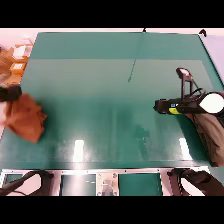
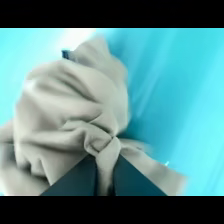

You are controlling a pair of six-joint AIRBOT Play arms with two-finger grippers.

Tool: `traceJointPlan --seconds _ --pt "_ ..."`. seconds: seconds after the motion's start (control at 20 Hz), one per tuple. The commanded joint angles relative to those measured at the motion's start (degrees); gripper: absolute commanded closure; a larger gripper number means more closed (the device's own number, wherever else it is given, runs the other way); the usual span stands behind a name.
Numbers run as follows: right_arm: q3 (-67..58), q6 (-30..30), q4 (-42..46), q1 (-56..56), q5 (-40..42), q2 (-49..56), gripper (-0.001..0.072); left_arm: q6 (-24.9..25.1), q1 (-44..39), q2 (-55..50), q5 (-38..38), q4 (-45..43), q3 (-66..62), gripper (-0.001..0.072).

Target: Fold the shirts.

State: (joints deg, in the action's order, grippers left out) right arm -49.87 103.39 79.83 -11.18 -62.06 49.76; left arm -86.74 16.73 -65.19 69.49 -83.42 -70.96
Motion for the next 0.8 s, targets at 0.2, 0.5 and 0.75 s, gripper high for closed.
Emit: traceJointPlan --seconds 0.2,0.5,0.75 --pt "-4.35 -2.12 0.28 6.91 -2.05 -0.02 0.0502 -5.03 -30.45 4.74 0.33 15.19 -14.78 0.0685" --pt "-4.33 -3.21 0.15 9.86 -3.56 -0.02 0.0500 -6.25 -48.85 -6.34 -2.93 15.32 -13.22 0.0682" --pt "-4.20 -4.63 0.11 9.86 -5.44 0.00 0.0339 -6.88 -50.53 -17.38 -1.05 15.30 -11.91 0.0089"
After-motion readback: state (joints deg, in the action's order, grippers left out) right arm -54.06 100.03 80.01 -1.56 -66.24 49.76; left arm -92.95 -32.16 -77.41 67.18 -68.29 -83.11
